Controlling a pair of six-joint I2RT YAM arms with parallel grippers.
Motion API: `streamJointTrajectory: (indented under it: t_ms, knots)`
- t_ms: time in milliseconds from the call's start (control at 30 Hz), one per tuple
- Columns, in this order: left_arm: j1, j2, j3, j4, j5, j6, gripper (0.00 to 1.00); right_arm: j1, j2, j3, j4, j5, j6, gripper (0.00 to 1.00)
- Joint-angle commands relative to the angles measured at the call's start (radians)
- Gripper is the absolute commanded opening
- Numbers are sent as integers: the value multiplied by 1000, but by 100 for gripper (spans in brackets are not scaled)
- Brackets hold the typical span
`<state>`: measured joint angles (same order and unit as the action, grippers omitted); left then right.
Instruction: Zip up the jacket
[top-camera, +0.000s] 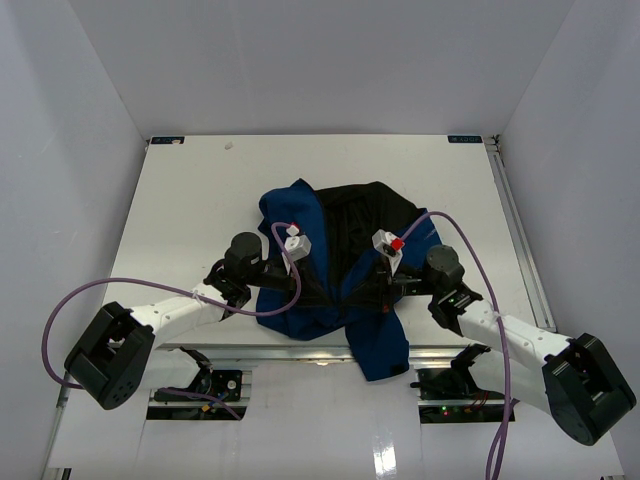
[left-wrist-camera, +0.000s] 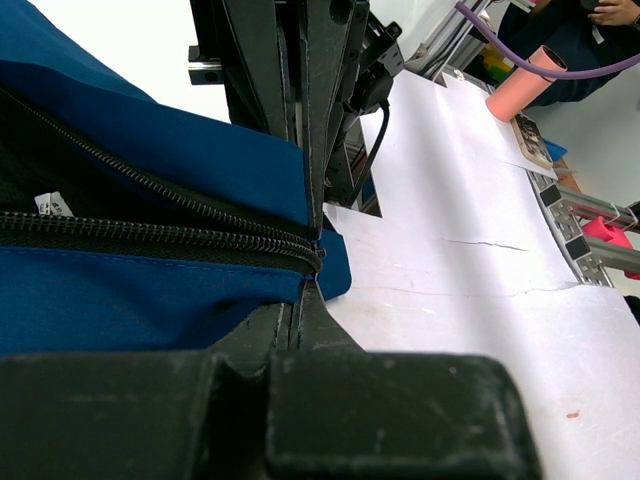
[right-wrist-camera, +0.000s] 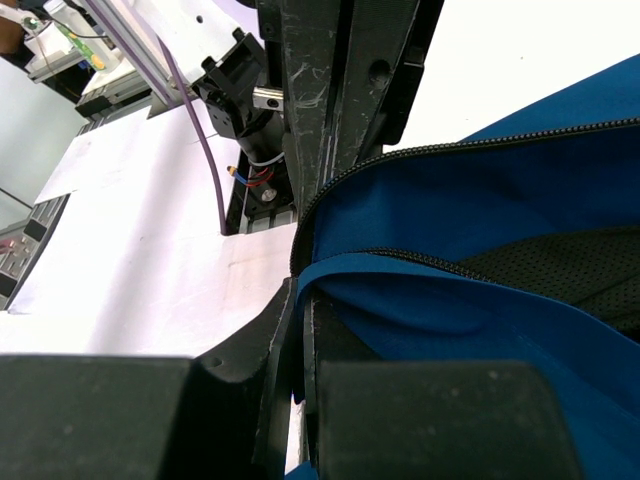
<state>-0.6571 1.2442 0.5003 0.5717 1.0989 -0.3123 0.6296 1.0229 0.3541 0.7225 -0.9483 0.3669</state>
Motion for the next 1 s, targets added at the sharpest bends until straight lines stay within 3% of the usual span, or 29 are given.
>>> streamJointTrajectory:
  t_ms: [0, 967]
  knots:
    - [-13, -8, 32, -31, 16, 27, 0, 7, -6, 69, 7, 34, -23, 8]
    - [-31, -58, 38, -110, -70, 78, 0, 7, -102, 165, -270, 171, -99, 8]
